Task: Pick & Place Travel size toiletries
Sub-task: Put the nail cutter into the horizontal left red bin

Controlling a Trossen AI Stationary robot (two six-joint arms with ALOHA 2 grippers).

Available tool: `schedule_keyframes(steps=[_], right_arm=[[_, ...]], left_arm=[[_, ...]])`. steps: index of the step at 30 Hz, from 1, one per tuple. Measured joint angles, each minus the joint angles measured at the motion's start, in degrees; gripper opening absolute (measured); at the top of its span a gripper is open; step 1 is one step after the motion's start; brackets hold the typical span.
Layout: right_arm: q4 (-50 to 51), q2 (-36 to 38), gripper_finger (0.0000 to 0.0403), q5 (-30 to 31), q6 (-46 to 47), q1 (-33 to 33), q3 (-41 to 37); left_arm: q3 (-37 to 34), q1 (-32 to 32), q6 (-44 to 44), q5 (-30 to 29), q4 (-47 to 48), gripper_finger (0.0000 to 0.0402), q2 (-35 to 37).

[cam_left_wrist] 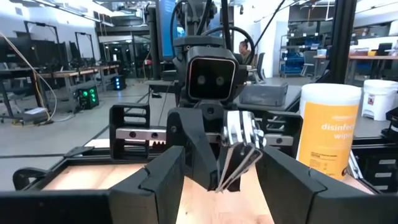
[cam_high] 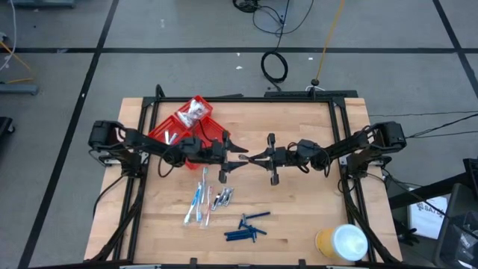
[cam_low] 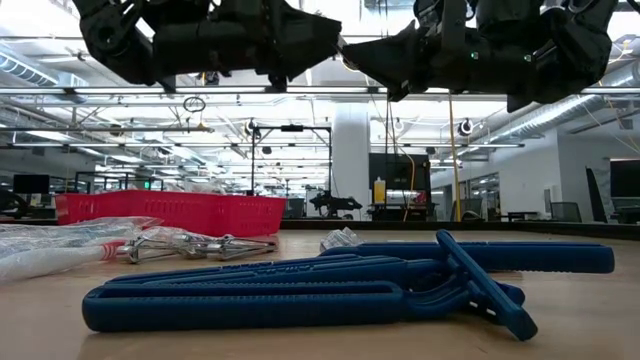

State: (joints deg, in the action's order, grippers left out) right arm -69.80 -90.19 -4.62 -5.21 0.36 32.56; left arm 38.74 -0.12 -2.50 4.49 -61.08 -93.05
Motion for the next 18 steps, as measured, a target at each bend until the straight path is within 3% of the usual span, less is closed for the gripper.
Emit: schedule_keyframes(steps=[11,14,18], right_arm=[[2.1,0.0,0.0018,0.0,0.0,0.0,0.0],[2.2,0.0,0.0018,0.0,0.0,0.0,0.0],[2.4,0.0,0.0018,0.0,-0.1,0.0,0.0]], left_arm=[[0.3,-0.8,-3.0,0.0,-0.3,0.0185,-0.4],[0.3,-1.3,-4.5,0.2,-0.3,0.0156,-0.4],[0.3,-1.3,-4.7,0.1,0.0,0.0087,-0.4]])
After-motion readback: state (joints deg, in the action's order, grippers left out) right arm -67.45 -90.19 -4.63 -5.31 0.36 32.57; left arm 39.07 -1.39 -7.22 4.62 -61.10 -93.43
